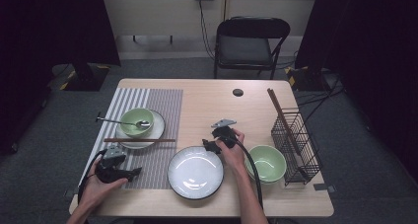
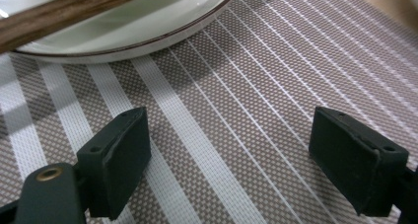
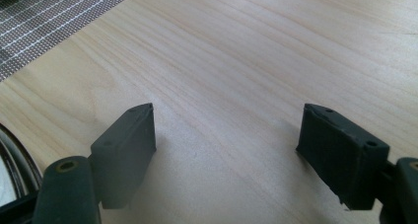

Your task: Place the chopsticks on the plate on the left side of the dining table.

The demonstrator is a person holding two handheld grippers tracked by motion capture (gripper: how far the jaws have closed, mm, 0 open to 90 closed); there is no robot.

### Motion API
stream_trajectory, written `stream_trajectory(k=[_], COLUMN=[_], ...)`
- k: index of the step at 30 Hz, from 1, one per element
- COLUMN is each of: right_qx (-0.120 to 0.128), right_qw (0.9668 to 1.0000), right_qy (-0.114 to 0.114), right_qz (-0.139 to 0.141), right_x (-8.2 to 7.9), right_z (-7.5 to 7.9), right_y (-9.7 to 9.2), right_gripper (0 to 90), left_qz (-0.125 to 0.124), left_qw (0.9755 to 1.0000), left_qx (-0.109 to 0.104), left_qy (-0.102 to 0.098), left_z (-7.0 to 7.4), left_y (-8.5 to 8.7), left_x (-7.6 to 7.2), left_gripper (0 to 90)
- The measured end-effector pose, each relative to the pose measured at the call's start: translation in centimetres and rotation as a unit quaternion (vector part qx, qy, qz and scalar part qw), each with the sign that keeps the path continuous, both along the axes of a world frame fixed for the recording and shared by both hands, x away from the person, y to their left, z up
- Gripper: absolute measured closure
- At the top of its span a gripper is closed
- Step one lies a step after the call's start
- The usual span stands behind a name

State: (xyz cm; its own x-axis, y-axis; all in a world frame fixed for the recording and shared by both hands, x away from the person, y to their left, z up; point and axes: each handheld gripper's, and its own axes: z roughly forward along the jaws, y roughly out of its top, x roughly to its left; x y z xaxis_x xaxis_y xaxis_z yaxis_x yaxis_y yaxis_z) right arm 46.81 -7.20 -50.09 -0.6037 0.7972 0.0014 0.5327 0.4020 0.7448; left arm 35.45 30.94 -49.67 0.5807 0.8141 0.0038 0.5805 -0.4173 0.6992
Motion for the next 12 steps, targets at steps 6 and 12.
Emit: stream_trajectory(k=[6, 12], right_qx=[0.0, 0.0], right_qw=[1.0, 1.0], right_qy=[0.0, 0.0], right_qz=[0.0, 0.0], right_x=[0.0, 0.0], right_z=[0.0, 0.0], right_y=[0.0, 0.0], right_gripper=[21.3, 21.3], left_qz=[0.005, 0.004], left_qw=[0.9996, 0.9996], left_qx=[-0.017, -0.016], left_qy=[-0.023, -0.022], left_z=[-0.49, -0.5], left_y=[0.22, 0.22], left_x=[-0.37, -0.34], left_gripper=[14.3, 13.9])
